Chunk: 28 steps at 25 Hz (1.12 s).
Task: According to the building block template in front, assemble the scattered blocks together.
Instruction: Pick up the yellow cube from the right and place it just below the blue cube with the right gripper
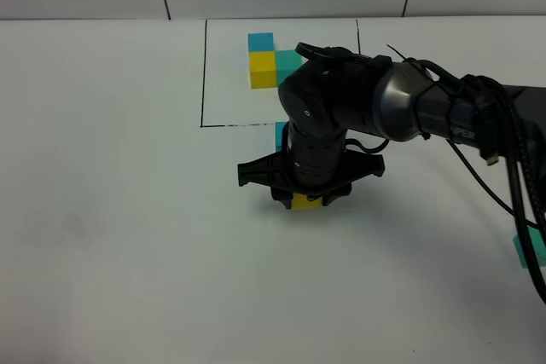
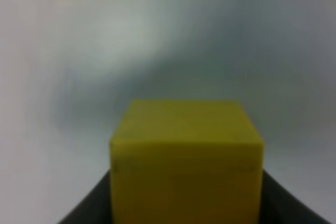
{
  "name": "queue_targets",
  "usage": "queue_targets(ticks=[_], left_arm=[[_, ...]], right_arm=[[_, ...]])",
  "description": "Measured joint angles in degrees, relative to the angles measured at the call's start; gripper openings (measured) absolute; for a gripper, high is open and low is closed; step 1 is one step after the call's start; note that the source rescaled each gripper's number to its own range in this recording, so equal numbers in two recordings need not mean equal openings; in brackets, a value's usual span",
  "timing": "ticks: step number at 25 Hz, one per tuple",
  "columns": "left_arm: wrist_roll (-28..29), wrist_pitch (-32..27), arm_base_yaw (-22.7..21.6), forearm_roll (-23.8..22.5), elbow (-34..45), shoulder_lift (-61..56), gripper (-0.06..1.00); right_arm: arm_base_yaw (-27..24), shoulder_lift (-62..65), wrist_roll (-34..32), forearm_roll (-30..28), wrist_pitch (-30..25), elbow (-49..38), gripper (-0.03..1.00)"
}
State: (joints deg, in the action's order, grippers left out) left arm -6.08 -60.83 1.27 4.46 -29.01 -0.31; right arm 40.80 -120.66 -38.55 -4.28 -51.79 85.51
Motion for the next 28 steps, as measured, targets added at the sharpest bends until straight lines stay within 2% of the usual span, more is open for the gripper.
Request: queue_targets(ticks=[8, 28], left_arm=[[0.00, 0.00, 0.00, 0.00, 0.00, 0.00, 0.58], [0.00, 0.00, 0.00, 0.00, 0.00, 0.00, 0.58]], right_arm=[[1.10, -5.46, 0.47, 0.54, -2.11, 7.39, 0.01], [1.00, -8.86, -1.77, -1.43, 0.36, 8.04, 0.01]])
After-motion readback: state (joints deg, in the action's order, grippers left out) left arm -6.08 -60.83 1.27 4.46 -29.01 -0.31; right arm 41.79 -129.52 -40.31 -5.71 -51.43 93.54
